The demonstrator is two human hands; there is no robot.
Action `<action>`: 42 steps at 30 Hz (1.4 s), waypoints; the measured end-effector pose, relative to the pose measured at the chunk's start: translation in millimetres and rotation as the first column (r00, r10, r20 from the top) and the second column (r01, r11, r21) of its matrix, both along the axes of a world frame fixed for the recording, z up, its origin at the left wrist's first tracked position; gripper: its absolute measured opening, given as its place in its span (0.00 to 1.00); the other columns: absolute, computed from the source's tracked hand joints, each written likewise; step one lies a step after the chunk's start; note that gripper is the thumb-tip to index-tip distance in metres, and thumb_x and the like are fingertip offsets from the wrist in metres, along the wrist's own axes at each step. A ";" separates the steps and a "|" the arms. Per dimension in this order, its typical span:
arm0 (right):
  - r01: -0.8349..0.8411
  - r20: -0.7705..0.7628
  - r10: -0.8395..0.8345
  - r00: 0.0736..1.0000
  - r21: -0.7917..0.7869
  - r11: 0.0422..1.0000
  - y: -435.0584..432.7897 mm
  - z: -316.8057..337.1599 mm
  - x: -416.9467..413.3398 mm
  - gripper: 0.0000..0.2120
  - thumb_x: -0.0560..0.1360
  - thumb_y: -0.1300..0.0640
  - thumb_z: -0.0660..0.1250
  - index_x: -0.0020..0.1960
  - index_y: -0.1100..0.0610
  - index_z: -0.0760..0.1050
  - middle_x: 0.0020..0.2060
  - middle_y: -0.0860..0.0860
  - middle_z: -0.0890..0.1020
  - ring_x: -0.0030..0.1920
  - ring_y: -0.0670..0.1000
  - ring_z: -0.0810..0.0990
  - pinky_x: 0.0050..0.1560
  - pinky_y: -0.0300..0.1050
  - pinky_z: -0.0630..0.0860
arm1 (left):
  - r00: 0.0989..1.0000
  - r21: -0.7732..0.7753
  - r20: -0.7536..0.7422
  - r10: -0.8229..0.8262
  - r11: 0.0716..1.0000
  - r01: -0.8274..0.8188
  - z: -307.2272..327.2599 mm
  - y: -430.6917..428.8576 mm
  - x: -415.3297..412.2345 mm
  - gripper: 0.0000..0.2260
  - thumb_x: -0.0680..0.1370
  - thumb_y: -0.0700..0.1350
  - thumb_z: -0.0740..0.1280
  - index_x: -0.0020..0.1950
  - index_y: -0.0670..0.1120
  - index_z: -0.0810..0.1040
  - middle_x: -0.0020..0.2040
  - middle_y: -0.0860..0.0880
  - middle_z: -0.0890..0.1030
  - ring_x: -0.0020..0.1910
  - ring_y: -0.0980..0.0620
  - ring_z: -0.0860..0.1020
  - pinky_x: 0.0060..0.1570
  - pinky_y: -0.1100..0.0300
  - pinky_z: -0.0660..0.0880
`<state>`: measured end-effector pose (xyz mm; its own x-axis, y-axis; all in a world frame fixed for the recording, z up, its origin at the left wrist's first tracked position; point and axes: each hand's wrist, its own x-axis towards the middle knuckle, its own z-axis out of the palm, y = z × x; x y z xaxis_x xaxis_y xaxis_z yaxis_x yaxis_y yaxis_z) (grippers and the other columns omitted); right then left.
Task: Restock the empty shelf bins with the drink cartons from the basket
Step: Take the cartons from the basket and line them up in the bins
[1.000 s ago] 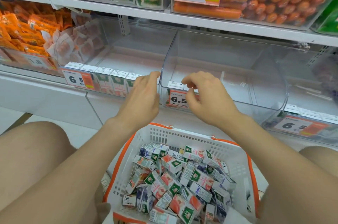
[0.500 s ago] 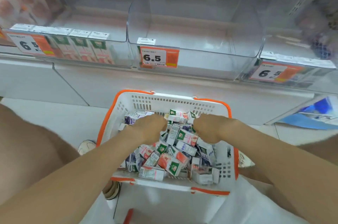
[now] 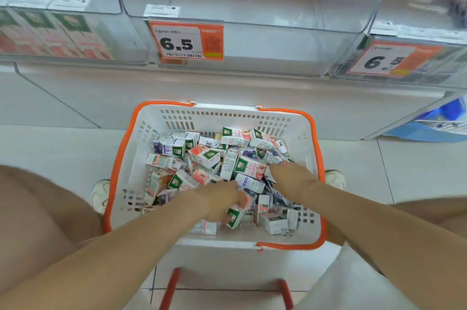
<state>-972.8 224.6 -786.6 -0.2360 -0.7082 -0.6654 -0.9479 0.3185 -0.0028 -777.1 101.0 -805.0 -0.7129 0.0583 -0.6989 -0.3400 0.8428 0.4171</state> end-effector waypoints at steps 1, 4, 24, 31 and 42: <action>0.026 0.004 -0.026 1.000 -0.004 1.000 -1.4 2.3 -0.2 0.05 0.81 0.61 0.66 0.55 0.57 0.72 0.53 0.57 0.80 0.49 0.58 0.80 0.41 0.48 0.72 | 1.000 -0.023 0.003 -0.017 1.000 0.017 -1.8 2.4 0.3 0.27 0.77 0.44 0.77 0.74 0.55 0.73 0.66 0.48 0.71 0.62 0.42 0.75 0.59 0.43 0.77; 0.093 0.041 -0.092 0.995 -0.025 0.995 -8.8 15.6 0.9 0.14 0.76 0.57 0.72 0.41 0.55 0.67 0.40 0.52 0.74 0.38 0.52 0.74 0.31 0.43 0.67 | 0.998 -0.064 -0.015 -0.060 0.996 0.059 0.6 1.6 0.1 0.25 0.76 0.41 0.77 0.70 0.54 0.74 0.64 0.47 0.71 0.59 0.41 0.75 0.57 0.42 0.77; 0.355 0.352 -0.157 0.923 -0.618 0.702 -19.5 201.1 6.5 0.09 0.75 0.50 0.69 0.51 0.50 0.85 0.38 0.50 0.85 0.39 0.48 0.81 0.44 0.43 0.74 | 0.311 0.810 0.150 0.939 0.064 -0.583 153.6 -26.3 5.7 0.14 0.85 0.50 0.66 0.67 0.44 0.78 0.54 0.39 0.82 0.52 0.43 0.82 0.53 0.47 0.84; 0.492 0.508 -0.123 0.853 -0.703 0.513 -35.9 219.4 24.5 0.10 0.77 0.49 0.71 0.57 0.48 0.85 0.23 0.41 0.76 0.28 0.41 0.74 0.38 0.35 0.71 | 0.216 0.743 -0.191 0.957 0.285 -0.606 203.0 -38.2 22.7 0.17 0.74 0.53 0.80 0.61 0.53 0.84 0.55 0.50 0.86 0.48 0.47 0.85 0.49 0.46 0.84; 0.590 0.669 0.068 0.741 -0.695 0.410 -82.3 239.0 62.7 0.10 0.84 0.54 0.63 0.60 0.44 0.80 0.33 0.52 0.79 0.29 0.44 0.71 0.31 0.36 0.68 | 0.135 0.887 -0.140 0.981 0.185 -0.422 246.8 -84.5 57.7 0.21 0.81 0.42 0.72 0.73 0.40 0.75 0.65 0.40 0.83 0.67 0.35 0.80 0.65 0.42 0.79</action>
